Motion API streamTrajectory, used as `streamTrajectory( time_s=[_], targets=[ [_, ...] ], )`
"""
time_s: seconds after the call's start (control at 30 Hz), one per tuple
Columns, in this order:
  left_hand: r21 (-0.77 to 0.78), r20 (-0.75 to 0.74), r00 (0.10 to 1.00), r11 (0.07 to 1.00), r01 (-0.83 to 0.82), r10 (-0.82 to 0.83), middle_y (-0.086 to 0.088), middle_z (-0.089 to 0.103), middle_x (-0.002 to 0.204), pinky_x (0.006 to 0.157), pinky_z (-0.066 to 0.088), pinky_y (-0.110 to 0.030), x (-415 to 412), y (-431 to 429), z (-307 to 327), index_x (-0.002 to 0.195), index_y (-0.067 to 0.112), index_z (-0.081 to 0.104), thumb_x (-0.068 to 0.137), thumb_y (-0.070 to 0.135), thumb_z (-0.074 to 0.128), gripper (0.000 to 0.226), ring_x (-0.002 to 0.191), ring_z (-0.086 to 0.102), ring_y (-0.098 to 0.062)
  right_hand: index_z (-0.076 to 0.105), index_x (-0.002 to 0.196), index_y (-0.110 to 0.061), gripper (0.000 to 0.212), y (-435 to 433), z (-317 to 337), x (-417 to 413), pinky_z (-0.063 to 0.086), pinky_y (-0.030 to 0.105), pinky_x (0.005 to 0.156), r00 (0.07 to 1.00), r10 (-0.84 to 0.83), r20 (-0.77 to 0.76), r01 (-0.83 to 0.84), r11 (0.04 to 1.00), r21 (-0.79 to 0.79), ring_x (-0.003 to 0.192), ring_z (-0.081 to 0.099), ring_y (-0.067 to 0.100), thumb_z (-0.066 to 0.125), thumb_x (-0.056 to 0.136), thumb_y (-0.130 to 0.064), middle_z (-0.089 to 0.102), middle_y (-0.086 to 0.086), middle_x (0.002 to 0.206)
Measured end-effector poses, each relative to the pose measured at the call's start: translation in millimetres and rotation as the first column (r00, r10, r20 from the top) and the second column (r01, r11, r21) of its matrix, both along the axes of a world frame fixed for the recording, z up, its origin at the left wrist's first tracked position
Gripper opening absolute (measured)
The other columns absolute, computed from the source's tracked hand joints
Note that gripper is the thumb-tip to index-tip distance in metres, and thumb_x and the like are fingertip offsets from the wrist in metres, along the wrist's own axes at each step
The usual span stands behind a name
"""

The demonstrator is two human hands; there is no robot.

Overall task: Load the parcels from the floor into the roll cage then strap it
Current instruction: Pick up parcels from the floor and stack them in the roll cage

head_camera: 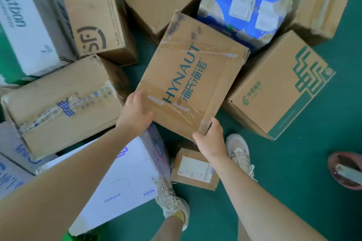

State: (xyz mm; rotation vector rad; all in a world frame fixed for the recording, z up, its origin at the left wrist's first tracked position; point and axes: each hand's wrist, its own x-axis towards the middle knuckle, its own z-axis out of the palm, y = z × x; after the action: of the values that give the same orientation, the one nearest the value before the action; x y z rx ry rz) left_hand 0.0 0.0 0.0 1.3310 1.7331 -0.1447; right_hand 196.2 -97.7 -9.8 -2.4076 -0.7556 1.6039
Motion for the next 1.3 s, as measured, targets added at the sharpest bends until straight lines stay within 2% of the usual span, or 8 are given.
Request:
streamTrajectory(
  time_s=[0.17, 0.27, 0.43, 0.57, 0.7, 0.9, 1.07, 1.3],
  targets=[
    [0.07, -0.1, 0.993, 0.996, -0.055, 0.062, -0.009, 0.02, 0.155, 0.112, 0.025, -0.041, 7, -2, -32, 0.153, 0.016, 0.017, 0.084, 0.016, 0.06, 0.081, 0.142, 0.024, -0.028, 0.008, 0.158, -0.016, 0.089, -2, -36, -3, 0.044, 0.04, 0.106, 0.992, -0.13, 0.003, 0.13, 0.99, -0.05, 0.135, 0.045, 0.027, 0.062, 0.088, -0.021, 0.033, 0.005, 0.157],
    [0.137, -0.157, 0.982, 0.987, -0.085, 0.106, -0.008, 0.013, 0.159, 0.115, 0.024, -0.045, 11, -7, -45, 0.155, 0.016, 0.011, 0.084, 0.019, 0.058, 0.085, 0.146, 0.017, -0.029, 0.013, 0.154, -0.016, 0.083, -5, -50, -11, 0.049, 0.04, 0.099, 0.983, -0.181, -0.017, 0.179, 0.981, -0.069, 0.123, 0.055, 0.028, 0.061, 0.087, -0.02, 0.046, 0.007, 0.148],
    [0.173, -0.252, 0.954, 0.977, -0.121, 0.162, -0.01, 0.017, 0.159, 0.117, 0.022, -0.045, 15, -11, -55, 0.155, 0.007, 0.009, 0.087, 0.02, 0.056, 0.084, 0.146, 0.016, -0.029, 0.001, 0.156, -0.014, 0.09, -5, -62, -14, 0.04, 0.03, 0.086, 0.959, -0.276, -0.063, 0.267, 0.955, -0.127, 0.119, 0.053, 0.027, 0.062, 0.091, -0.017, 0.043, 0.008, 0.147],
    [0.163, -0.282, 0.925, 0.963, -0.216, 0.255, -0.013, 0.024, 0.155, 0.116, 0.023, -0.045, 26, -14, -40, 0.154, 0.007, 0.014, 0.086, 0.027, 0.056, 0.083, 0.142, 0.022, -0.033, 0.012, 0.153, -0.016, 0.089, -6, -48, -9, 0.043, 0.034, 0.085, 0.945, -0.321, -0.059, 0.309, 0.938, -0.156, 0.116, 0.055, 0.026, 0.068, 0.083, -0.022, 0.045, 0.006, 0.146],
    [0.203, -0.288, 0.911, 0.948, -0.245, 0.297, -0.011, 0.026, 0.151, 0.113, 0.025, -0.044, 43, -13, -1, 0.153, 0.009, 0.018, 0.084, 0.031, 0.057, 0.082, 0.139, 0.022, -0.031, 0.018, 0.15, -0.018, 0.088, -8, -11, 7, 0.047, 0.039, 0.09, 0.95, -0.309, -0.046, 0.297, 0.94, -0.169, 0.119, 0.055, 0.028, 0.068, 0.08, -0.028, 0.047, 0.005, 0.143],
    [0.239, -0.224, 0.905, 0.92, -0.31, 0.363, -0.009, 0.033, 0.142, 0.104, 0.03, -0.037, 74, 13, 90, 0.14, 0.015, 0.04, 0.085, 0.024, 0.056, 0.058, 0.133, 0.028, -0.03, 0.027, 0.146, -0.018, 0.095, 12, 81, 44, 0.051, 0.05, 0.094, 0.947, -0.314, -0.071, 0.293, 0.932, -0.213, 0.115, 0.057, 0.031, 0.07, 0.065, -0.044, 0.051, 0.007, 0.138],
    [0.181, -0.229, 0.867, 0.895, -0.408, 0.441, -0.009, 0.032, 0.141, 0.101, 0.032, -0.037, 94, 26, 167, 0.135, 0.016, 0.042, 0.087, 0.03, 0.058, 0.052, 0.133, 0.03, -0.031, 0.046, 0.13, -0.023, 0.067, 29, 163, 80, 0.046, 0.045, 0.098, 0.914, -0.391, -0.103, 0.368, 0.91, -0.19, 0.112, 0.055, 0.025, 0.075, 0.072, -0.04, 0.058, -0.005, 0.119],
    [0.0, -0.271, 0.84, 0.872, -0.489, 0.471, -0.011, 0.027, 0.142, 0.107, 0.039, -0.046, 103, 3, 262, 0.145, 0.018, 0.034, 0.085, 0.037, 0.061, 0.069, 0.128, 0.037, -0.035, 0.028, 0.151, -0.021, 0.085, 24, 273, 100, 0.041, 0.053, 0.106, 0.841, -0.504, -0.198, 0.468, 0.86, -0.203, 0.117, 0.046, 0.026, 0.077, 0.083, -0.023, 0.041, 0.006, 0.147]
  ],
)
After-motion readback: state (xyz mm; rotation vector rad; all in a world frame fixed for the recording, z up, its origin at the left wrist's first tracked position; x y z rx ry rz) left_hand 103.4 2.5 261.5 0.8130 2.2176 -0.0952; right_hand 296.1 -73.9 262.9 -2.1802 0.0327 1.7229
